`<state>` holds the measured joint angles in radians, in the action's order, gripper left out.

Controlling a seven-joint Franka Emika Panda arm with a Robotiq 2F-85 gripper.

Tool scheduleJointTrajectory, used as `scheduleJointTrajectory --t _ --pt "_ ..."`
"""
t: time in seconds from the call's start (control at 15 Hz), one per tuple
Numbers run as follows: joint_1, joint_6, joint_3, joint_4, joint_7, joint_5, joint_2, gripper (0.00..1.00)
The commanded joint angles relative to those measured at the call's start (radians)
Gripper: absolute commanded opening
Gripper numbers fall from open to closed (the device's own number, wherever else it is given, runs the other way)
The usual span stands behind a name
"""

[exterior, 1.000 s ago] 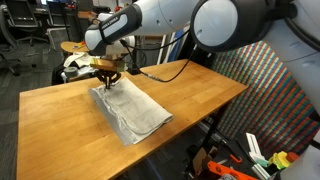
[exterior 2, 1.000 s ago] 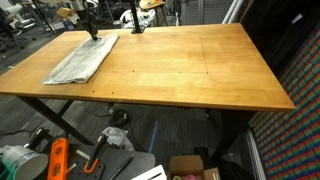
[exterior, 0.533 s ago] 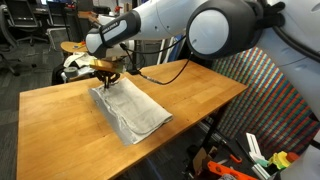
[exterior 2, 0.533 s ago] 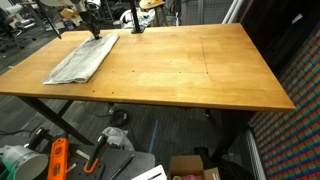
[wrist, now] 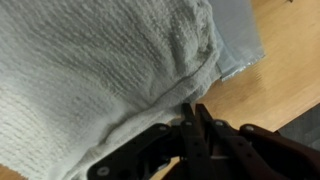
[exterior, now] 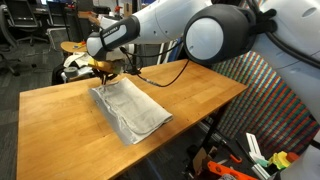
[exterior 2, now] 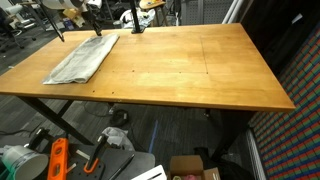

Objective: Fold the towel on the table

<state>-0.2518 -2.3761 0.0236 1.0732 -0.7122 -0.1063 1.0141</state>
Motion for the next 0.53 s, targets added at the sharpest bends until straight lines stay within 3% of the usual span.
scheduleJointTrajectory --t 0.0,0.27,0.47 --pt "0.027 0.028 -0.028 0.012 0.019 -0.027 -0.029 0.12" --pt "0.085 0.079 -0.071 0.155 0.112 -0.064 -0.161 0.13" --pt "0.113 0.198 -0.049 0.298 0.197 -0.038 -0.295 0.12"
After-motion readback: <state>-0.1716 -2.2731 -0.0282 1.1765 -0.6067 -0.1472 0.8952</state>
